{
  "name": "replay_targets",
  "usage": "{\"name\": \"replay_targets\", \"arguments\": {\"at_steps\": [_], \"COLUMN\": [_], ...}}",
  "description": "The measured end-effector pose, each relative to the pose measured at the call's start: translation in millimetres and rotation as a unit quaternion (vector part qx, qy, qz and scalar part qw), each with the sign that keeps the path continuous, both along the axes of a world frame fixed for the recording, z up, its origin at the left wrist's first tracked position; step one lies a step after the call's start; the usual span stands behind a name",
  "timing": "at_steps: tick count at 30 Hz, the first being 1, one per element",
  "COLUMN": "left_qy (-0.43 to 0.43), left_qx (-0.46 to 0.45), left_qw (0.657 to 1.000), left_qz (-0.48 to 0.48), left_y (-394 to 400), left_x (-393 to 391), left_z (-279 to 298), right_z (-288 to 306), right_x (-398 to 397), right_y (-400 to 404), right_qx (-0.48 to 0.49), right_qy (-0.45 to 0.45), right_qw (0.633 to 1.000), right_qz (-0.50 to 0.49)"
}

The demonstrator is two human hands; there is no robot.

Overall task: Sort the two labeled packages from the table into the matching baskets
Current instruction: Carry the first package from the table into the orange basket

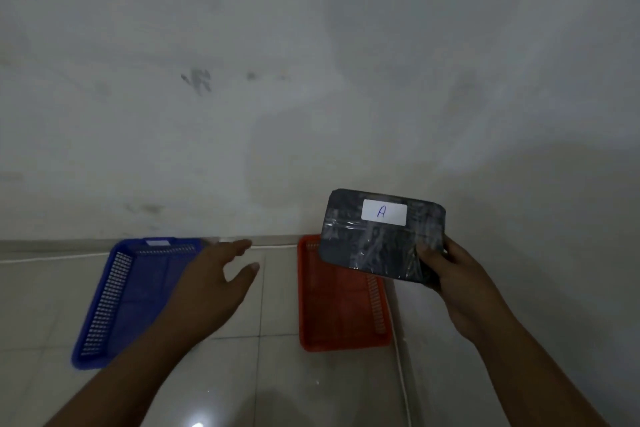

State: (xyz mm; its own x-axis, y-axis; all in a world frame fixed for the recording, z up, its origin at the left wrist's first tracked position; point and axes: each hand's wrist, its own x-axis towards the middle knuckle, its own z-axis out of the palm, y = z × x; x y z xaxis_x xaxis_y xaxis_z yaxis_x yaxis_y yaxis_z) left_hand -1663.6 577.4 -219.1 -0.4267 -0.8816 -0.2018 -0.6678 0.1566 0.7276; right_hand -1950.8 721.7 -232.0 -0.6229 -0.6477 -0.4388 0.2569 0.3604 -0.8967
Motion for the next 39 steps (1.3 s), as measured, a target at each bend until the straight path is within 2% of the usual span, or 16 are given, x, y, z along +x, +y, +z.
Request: {"name": "replay_targets", "arguments": {"at_steps": [9,16,23,29,33,39], "left_qy": [-0.019,-0.011,-0.040,-0.091,-0.092,-0.115], "left_qx": [-0.088,-0.142,-0.157,-0.075,0.004,0.033], "left_qw": [0.996,0.989,0.986,0.985,0.980,0.967], "left_qz": [-0.021,-0.024,-0.050,-0.123,-0.176,-0.223], "left_y": [-36,-64,-74,-60,-52,-45], "left_x": [-34,-56,-75,-88,-98,-103], "left_z": [-209,-320,-372,-417,-438,-449], "right_z": [-207,-309,-355,-377,-400,-432], "right_x": [-46,-74,-88,-93,-89,-85], "right_y": [-47,-76,-89,-93,-86,-83], "right_qx": [-0.015,-0.033,-0.032,-0.021,-0.006,0.041], "right_qy": [-0.023,-0.032,-0.050,-0.049,-0.052,-0.020], "right_qw": [0.999,0.996,0.995,0.994,0.994,0.995], "right_qz": [0.028,0.071,0.086,0.092,0.095,0.084]}}
